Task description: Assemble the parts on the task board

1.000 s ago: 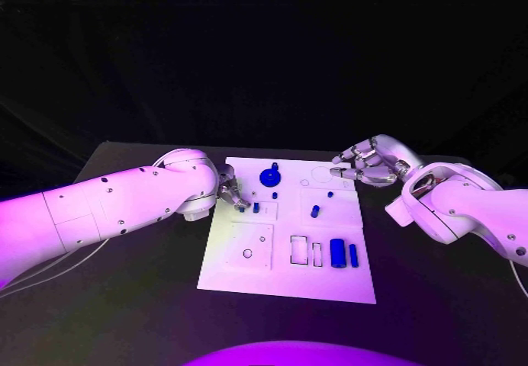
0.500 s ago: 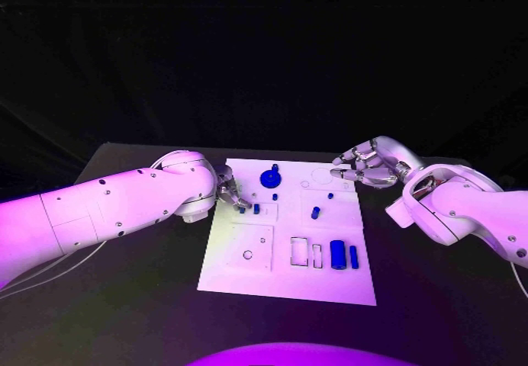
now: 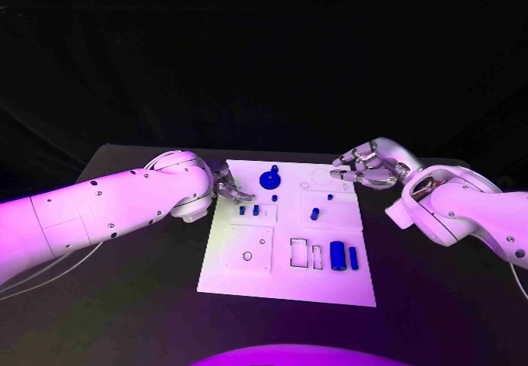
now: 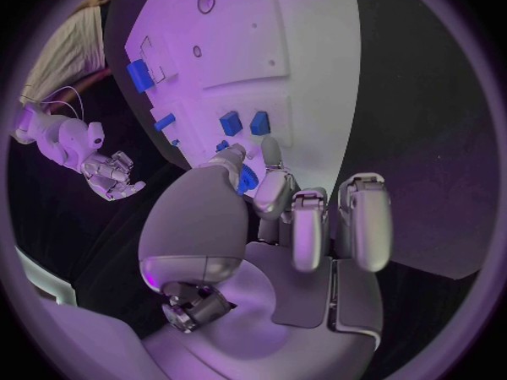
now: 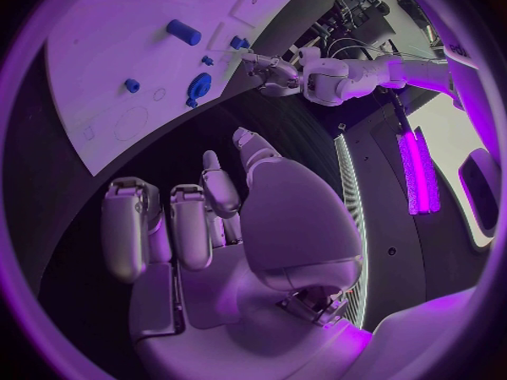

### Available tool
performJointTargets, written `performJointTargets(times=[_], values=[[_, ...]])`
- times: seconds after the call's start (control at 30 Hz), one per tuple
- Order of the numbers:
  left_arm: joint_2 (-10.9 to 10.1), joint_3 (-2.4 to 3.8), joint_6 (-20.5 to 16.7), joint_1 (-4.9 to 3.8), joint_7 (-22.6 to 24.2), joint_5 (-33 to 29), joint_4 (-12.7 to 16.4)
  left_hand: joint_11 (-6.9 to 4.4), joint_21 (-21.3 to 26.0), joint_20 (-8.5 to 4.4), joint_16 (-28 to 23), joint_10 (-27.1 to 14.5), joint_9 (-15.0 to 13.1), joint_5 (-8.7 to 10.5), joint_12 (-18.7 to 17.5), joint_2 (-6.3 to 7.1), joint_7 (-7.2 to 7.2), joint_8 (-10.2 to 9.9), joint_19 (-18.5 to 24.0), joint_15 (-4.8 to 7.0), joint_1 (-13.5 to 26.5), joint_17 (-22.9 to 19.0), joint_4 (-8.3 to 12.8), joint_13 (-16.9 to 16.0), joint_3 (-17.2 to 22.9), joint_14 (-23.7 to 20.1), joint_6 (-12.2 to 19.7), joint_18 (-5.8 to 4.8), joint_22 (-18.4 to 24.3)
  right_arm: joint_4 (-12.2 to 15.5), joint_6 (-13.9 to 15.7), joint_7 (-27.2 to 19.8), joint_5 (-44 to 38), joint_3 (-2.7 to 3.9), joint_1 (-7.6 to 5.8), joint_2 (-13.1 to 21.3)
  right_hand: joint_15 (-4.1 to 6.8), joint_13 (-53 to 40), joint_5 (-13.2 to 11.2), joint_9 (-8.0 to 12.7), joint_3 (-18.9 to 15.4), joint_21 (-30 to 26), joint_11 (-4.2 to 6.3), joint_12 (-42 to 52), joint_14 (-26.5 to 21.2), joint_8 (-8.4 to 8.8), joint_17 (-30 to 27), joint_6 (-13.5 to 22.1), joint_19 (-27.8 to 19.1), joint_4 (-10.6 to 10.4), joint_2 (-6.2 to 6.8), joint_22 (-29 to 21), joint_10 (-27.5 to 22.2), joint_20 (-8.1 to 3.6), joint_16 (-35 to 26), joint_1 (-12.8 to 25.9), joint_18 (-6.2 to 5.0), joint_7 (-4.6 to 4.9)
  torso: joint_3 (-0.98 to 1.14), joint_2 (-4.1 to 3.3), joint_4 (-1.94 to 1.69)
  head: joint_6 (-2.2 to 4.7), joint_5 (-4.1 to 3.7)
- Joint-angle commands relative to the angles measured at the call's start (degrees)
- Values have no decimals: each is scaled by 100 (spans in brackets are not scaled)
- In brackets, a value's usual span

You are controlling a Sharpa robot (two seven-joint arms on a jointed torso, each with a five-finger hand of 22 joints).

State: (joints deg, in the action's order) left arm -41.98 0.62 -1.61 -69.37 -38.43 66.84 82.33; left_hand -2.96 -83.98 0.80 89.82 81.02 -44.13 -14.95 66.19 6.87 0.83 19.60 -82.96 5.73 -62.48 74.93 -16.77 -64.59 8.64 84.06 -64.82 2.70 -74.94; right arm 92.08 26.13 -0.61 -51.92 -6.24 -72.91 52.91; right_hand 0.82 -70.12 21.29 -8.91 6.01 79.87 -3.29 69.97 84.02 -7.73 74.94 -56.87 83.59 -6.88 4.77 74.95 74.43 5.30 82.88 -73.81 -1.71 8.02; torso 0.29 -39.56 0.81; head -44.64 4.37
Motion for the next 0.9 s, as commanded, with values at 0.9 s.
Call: performJointTargets(times=[0.9], values=[[453,-142,-1138,23,3163,1643,-126,774,2070,508,-2764,-2321,2032,1,-4599,715,745,-1282,1674,-636,-2355,-1533,506,4568,1423,-512,1011,535,2154,-50,1,-69,-3,-3,12,-22,37,1865,325,-45,72,-934,24,-1937,102,-109,-508,68,-506,-80,25,220,-1275,-26,-753,-107,-298,-5,1,-11,14,50,-105]])
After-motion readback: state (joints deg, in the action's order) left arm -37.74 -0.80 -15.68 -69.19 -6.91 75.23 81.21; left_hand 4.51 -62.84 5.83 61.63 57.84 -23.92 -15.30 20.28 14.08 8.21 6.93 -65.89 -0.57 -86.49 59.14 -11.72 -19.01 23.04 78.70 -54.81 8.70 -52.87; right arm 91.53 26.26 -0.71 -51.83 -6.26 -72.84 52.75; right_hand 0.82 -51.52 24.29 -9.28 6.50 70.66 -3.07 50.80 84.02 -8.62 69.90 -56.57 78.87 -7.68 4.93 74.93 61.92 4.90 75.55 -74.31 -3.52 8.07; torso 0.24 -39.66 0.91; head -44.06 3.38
